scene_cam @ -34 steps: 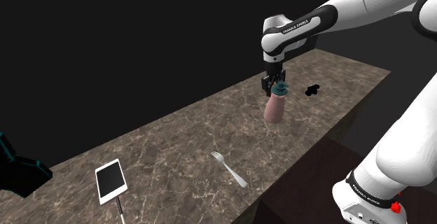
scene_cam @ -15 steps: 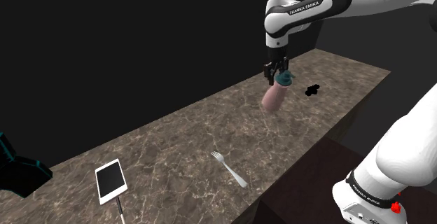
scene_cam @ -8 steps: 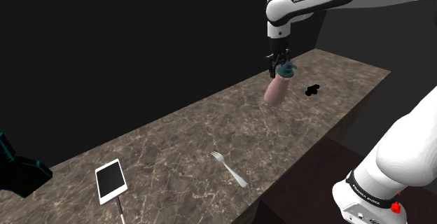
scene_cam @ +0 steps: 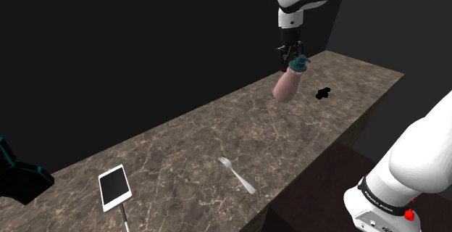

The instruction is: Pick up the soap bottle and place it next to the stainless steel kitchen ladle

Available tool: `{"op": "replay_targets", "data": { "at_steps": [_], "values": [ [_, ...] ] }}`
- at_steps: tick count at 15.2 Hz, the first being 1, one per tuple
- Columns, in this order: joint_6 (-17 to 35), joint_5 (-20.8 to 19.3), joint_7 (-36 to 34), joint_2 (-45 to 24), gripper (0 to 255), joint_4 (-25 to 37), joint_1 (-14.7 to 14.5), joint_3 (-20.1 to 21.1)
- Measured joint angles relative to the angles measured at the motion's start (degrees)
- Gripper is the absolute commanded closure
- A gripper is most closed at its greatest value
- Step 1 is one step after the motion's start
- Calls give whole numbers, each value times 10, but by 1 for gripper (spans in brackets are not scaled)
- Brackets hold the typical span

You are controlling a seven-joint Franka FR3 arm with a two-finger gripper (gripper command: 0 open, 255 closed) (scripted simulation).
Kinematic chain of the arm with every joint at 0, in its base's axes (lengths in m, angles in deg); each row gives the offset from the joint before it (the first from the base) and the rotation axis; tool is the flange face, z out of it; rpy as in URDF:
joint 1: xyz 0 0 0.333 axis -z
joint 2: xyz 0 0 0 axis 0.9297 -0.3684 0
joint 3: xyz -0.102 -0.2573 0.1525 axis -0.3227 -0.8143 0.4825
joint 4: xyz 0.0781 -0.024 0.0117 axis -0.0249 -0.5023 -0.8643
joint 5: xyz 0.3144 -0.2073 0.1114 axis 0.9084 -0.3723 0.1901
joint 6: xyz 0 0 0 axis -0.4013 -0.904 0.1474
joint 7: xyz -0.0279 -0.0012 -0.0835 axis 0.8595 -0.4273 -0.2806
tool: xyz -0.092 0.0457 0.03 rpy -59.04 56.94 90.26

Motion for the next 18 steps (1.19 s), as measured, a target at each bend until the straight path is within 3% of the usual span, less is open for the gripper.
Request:
{"op": "replay_targets", "data": {
  "at_steps": [18],
  "values": [
    [-141,1,2,-12,255,152,-1,1]
  ]
}}
